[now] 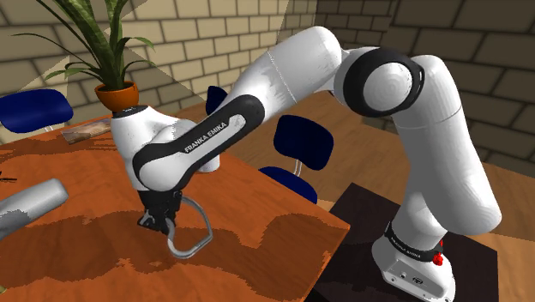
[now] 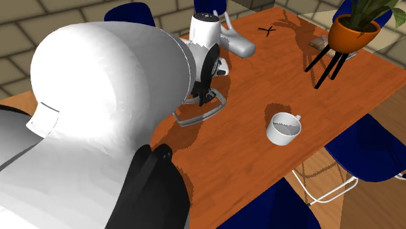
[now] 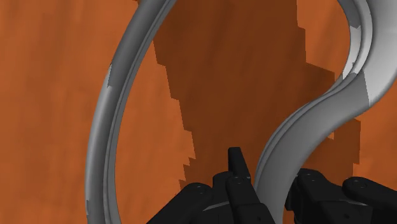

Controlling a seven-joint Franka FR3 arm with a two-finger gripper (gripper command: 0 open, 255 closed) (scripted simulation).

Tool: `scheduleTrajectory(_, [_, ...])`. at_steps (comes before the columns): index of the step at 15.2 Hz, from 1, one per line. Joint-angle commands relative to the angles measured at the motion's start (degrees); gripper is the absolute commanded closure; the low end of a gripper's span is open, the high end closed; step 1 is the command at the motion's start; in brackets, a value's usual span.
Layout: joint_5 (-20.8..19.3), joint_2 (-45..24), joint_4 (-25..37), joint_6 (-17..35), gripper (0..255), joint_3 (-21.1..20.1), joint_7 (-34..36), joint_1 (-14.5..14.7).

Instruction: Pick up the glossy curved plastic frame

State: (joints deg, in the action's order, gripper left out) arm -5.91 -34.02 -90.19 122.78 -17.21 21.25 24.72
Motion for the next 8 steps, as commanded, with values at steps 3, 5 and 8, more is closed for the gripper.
scheduleTrajectory(3, [0.39, 1.33, 1.24, -2.54, 255, -0.26, -0.15, -0.16])
scheduleTrajectory(5, [0.57, 1.98, 1.81, -3.74, 255, -0.38, -0.19, -0.22])
scheduleTrajectory(8, [0.68, 2.34, 2.16, -4.44, 255, -0.45, -0.21, -0.25])
